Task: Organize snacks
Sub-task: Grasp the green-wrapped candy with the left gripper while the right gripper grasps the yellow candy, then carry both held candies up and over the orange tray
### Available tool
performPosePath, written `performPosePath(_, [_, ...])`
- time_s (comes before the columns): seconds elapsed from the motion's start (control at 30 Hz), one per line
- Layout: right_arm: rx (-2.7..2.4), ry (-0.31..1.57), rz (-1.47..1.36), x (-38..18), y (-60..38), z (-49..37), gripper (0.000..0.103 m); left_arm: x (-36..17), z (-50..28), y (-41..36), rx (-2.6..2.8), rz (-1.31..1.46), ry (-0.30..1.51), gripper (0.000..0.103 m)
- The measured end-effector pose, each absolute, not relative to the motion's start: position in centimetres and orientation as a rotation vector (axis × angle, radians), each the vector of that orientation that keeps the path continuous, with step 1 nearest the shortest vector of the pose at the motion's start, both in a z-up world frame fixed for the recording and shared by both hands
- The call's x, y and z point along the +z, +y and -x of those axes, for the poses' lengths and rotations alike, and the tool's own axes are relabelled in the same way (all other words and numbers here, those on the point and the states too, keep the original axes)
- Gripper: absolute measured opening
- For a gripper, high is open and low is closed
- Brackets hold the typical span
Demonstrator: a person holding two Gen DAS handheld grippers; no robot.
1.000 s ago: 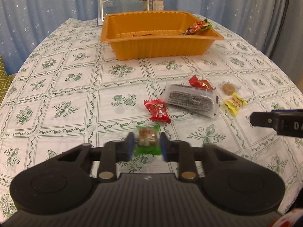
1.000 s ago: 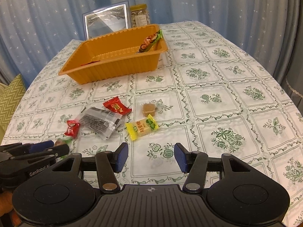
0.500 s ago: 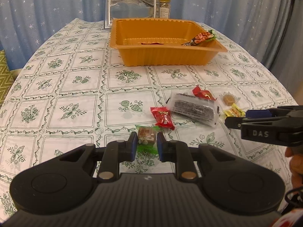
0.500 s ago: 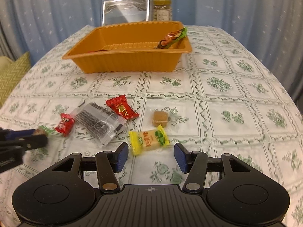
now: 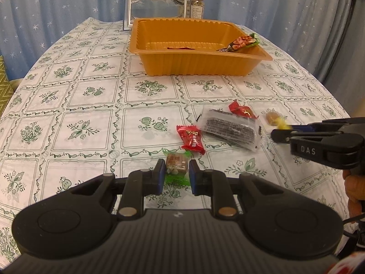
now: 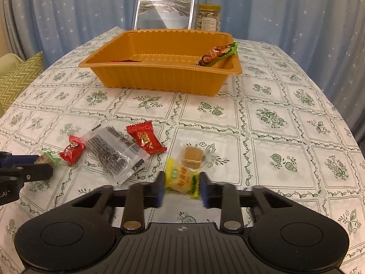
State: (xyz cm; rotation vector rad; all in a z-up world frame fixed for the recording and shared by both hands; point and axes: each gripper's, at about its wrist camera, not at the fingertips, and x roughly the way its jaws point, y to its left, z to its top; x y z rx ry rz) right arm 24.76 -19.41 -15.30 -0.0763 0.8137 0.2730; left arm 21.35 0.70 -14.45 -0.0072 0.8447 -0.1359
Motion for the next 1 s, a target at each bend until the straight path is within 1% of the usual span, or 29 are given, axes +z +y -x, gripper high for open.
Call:
performPosePath(0.23, [0.253, 0.813, 0.05, -14.5, -19.5, -23.3, 0.012, -13.6, -20.9, 0.7, -0.135, 0.006, 0.832, 0.019])
performPosePath(1.0, [0.286, 0.779, 0.016, -8.6, -17.5, -16.3, 0.012, -8.3, -16.6, 0.6, -0.127, 0.029, 0.775, 0.02])
